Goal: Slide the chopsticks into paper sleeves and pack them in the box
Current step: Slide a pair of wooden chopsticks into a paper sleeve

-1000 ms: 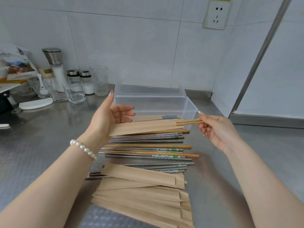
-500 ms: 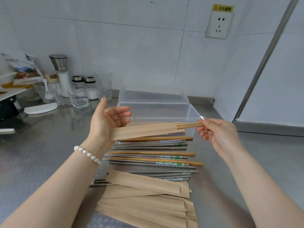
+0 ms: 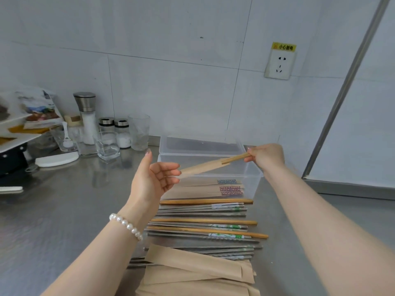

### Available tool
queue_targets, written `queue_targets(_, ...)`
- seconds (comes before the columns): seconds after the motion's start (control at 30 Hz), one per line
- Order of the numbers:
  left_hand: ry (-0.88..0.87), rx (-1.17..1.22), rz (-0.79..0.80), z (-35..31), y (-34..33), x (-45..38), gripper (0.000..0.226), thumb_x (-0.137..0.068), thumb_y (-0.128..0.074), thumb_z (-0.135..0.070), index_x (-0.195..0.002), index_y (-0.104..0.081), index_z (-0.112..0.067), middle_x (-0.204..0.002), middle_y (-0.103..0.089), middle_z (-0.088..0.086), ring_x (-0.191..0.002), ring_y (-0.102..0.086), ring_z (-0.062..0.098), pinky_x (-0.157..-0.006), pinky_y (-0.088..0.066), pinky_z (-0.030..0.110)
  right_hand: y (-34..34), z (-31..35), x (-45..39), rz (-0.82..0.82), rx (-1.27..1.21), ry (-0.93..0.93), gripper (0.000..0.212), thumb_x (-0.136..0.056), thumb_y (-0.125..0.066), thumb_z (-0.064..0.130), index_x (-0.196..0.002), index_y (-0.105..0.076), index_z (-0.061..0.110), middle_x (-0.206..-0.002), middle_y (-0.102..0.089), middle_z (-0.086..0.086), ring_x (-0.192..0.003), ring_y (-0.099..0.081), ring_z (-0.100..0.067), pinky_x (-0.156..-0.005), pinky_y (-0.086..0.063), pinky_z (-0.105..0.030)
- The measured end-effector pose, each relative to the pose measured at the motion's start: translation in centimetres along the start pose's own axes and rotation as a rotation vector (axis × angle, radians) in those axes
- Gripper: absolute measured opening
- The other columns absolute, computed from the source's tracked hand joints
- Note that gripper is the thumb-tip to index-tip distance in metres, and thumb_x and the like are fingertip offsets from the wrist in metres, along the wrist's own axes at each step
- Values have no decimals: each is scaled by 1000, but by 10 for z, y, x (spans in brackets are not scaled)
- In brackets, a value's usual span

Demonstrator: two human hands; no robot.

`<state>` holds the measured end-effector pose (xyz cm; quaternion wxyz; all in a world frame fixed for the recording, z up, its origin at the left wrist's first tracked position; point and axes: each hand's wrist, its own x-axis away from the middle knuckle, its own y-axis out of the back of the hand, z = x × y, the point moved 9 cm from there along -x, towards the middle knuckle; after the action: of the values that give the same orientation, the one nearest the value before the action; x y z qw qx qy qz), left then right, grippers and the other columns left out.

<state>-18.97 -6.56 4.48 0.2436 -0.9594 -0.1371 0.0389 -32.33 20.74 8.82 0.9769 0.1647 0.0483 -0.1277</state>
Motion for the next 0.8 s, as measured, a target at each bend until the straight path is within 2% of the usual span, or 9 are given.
queue_targets(0.07, 6, -5, 2, 0, -1, 0, 65, -95, -25, -49, -76, -65, -1, -59, -64, 6, -53, -55, 17, -68, -44, 30, -10, -2, 1, -8, 115, -24, 24, -88, -62, 23, -67, -63, 12, -37, -58, 7, -62, -56, -12, -59, -42, -26)
queue_targets(0.13, 6, -8, 5, 0, -2, 1, 65, -95, -25, -49, -76, -64, -1, -58, -64, 6, -51, -55, 17, -66, -45, 29, -16, -2, 7, -31, 251, -13, 24, -90, -58, 28, -77, -68, 10, -55, -67, 2, -59, -54, -10, -56, -40, -24)
queue_targets(0.23, 4, -35, 12, 1, -3, 1, 65, -95, -24, -47, -77, -65, 0, -59, -64, 7, -52, -56, 17, -66, -45, 28, -18, 4, 17, -102, 649, 134, 36, -95, -45, 36, -85, -67, 9, -85, -72, -9, -83, -62, -27, -77, -47, -34)
queue_targets(0.3, -1, -60, 17, 2, -4, 1, 65, -95, -24, -47, -78, -65, 0, -61, -64, 7, -55, -55, 18, -66, -45, 29, -21, 10, 24, -118, 897, 245, 44, -98, -35, 39, -95, -66, 9, -97, -68, -14, -100, -54, -32, -82, -39, -37)
queue_targets(0.4, -1, -104, 20, 6, -5, 0, 64, -95, -25, -48, -76, -66, -1, -61, -65, 7, -53, -55, 18, -66, -45, 29, -24, 11, 26, -64, 1011, 295, 50, -99, -28, 40, -104, -64, 5, -105, -65, -17, -111, -45, -32, -84, -35, -38)
queue_targets(0.5, -7, -176, 43, 9, -6, -1, 58, -94, -31, -45, -74, -67, -4, -62, -65, 7, -53, -56, 16, -68, -43, 30, -20, 20, 27, -71, 933, 365, 52, -99, -28, 38, -81, -62, 2, -93, -66, -17, -106, -46, -33, -77, -33, -36)
queue_targets(0.63, -58, -359, 174, 11, -17, 2, 22, -75, -65, -29, -65, -71, -10, -62, -66, 5, -59, -58, 18, -71, -46, 32, -1, 38, 47, -120, 563, 505, 54, -97, -40, 31, -47, -40, 9, -50, -46, -9, -71, -46, -30, -60, -30, -33)
queue_targets(0.7, -92, -534, 312, 17, -30, 9, 8, -70, -73, -18, -65, -71, -12, -63, -67, 3, -64, -59, 19, -72, -49, 29, 6, 39, 58, -80, 407, 532, 47, -95, -46, 26, -55, -55, 2, -54, -55, -14, -62, -48, -29, -56, -33, -31)
queue_targets(0.8, -109, -801, 515, 37, -50, 26, 9, -68, -79, -11, -70, -70, -11, -67, -65, 3, -62, -57, 11, -64, -48, 21, -9, 27, 83, 219, 309, 476, 22, -89, -59, 20, -72, -69, 11, -62, -62, 1, -55, -49, -9, -56, -39, -23)
